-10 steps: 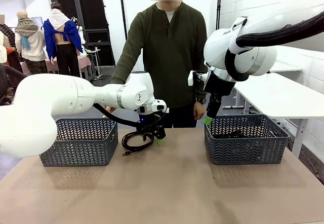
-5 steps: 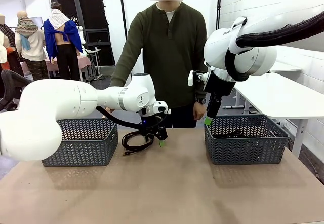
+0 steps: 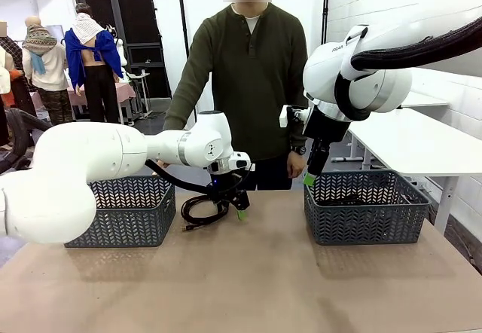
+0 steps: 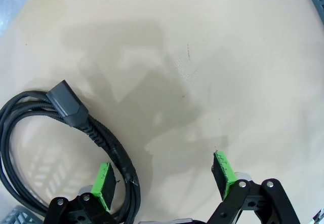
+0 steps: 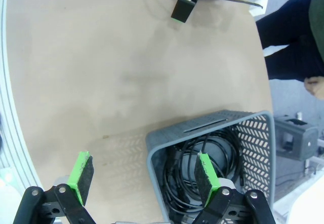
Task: Organize the cables according to human instructions.
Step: Pick up a bundle of cables and place it in the basket indicated by the human.
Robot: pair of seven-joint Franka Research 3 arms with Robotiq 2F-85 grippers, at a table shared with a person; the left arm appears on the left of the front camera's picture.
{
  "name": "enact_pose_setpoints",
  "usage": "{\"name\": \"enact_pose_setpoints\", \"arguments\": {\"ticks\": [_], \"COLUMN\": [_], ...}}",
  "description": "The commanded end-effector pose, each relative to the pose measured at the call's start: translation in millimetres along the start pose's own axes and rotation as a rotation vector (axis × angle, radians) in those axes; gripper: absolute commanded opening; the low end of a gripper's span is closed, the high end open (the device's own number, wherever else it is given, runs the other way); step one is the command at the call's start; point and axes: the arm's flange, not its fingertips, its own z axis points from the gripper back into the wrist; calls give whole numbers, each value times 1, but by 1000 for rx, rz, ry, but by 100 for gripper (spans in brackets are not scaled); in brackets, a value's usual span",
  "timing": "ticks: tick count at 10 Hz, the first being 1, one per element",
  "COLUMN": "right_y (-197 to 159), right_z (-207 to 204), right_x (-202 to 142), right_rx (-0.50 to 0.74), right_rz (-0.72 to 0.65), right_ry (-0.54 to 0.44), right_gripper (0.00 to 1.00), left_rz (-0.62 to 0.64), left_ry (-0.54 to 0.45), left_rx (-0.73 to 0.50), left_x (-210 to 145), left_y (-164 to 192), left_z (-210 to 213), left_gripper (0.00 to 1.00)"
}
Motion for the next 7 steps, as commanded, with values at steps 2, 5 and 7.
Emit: {"name": "enact_pose_setpoints", "arguments": {"ticks": [2, 5, 7], "right_y": [0, 0, 0], "right_z": [0, 0, 0], "right_x": [1, 1, 1], "right_rx": [-4, -4, -4], "right_rz": [-6, -6, -6], "right_ry": [1, 1, 1], "right_gripper": [100, 100, 100], "left_rz": [-45, -35, -41], "left_ry": [12, 18, 35], "left_rx": [16, 21, 7], "left_x": [24, 25, 26], "left_y": [3, 4, 4], "left_z": [0, -3, -4], "left_gripper": [100, 100, 100]}}
